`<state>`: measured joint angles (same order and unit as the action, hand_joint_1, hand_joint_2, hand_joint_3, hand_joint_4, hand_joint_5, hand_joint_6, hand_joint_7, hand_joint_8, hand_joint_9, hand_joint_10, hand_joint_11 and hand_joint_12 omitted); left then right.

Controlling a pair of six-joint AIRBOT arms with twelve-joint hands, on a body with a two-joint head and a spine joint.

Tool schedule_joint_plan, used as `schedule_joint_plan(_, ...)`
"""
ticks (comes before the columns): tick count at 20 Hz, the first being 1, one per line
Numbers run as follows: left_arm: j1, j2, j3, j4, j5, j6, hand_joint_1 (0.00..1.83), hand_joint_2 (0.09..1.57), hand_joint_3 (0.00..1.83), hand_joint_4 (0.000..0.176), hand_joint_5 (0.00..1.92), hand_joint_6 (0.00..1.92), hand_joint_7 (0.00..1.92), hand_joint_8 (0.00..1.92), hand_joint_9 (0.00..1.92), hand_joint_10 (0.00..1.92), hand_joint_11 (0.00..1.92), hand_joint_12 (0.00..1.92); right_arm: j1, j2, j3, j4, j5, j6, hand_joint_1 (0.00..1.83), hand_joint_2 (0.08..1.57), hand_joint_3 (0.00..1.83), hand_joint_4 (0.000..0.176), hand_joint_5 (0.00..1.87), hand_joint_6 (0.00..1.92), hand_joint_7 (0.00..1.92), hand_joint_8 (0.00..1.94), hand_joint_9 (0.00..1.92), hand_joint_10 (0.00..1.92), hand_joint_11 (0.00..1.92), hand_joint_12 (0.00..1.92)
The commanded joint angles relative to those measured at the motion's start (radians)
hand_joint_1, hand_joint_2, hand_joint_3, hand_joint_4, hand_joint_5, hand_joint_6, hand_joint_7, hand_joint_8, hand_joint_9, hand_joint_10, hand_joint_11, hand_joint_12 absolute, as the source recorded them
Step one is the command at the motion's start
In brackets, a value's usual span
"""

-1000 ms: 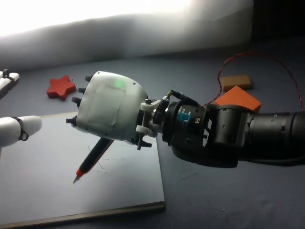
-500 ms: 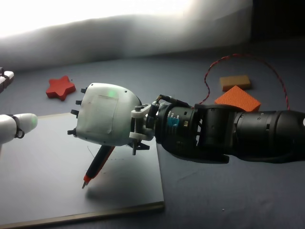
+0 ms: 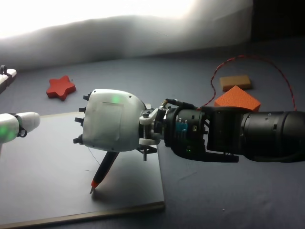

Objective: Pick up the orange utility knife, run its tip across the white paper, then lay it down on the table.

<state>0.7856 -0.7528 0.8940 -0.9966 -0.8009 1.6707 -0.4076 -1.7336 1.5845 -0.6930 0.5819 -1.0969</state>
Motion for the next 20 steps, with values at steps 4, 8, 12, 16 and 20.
schedule_joint_plan(4,-0.01,0.005,-0.001,0.031,-0.108,0.004,0.0,1.24,0.0,0.017,0.0,0.0,0.03,0.0,0.02,0.0,0.0,0.31,-0.006,0.019,0.023,-0.005,0.103,0.002,1.48,0.84,0.92,0.176,1.55,1.92,1.75,1.94,1.85,1.92,1.92,1.92)
schedule_joint_plan(8,-0.014,0.005,-0.004,0.031,-0.112,0.009,0.0,1.24,0.0,0.012,0.0,0.0,0.04,0.0,0.03,0.0,0.0,0.38,-0.01,0.038,0.05,-0.014,0.116,0.018,1.49,0.84,0.91,0.176,1.55,1.92,1.73,1.94,1.83,1.92,1.92,1.92)
schedule_joint_plan(12,-0.021,0.002,-0.008,0.031,-0.113,0.015,0.0,1.24,0.0,0.012,0.0,0.0,0.04,0.0,0.03,0.0,0.0,0.39,-0.023,0.065,0.055,-0.015,0.119,0.023,1.47,0.86,0.9,0.176,1.54,1.92,1.73,1.94,1.84,1.92,1.92,1.92)
schedule_joint_plan(16,-0.023,0.0,-0.009,0.031,-0.113,0.019,0.0,1.24,0.0,0.012,0.0,0.0,0.04,0.0,0.02,0.0,0.0,0.32,-0.023,0.084,0.057,-0.015,0.142,0.038,1.5,0.84,0.91,0.176,1.55,1.92,1.74,1.94,1.84,1.92,1.92,1.92)
schedule_joint_plan(20,-0.024,0.0,-0.01,0.031,-0.113,0.022,0.0,1.24,0.0,0.012,0.0,0.0,0.05,0.0,0.03,0.0,0.0,0.35,0.026,0.119,0.019,0.006,0.169,0.056,1.48,0.84,0.93,0.176,1.54,1.92,1.74,1.94,1.85,1.92,1.92,1.92)
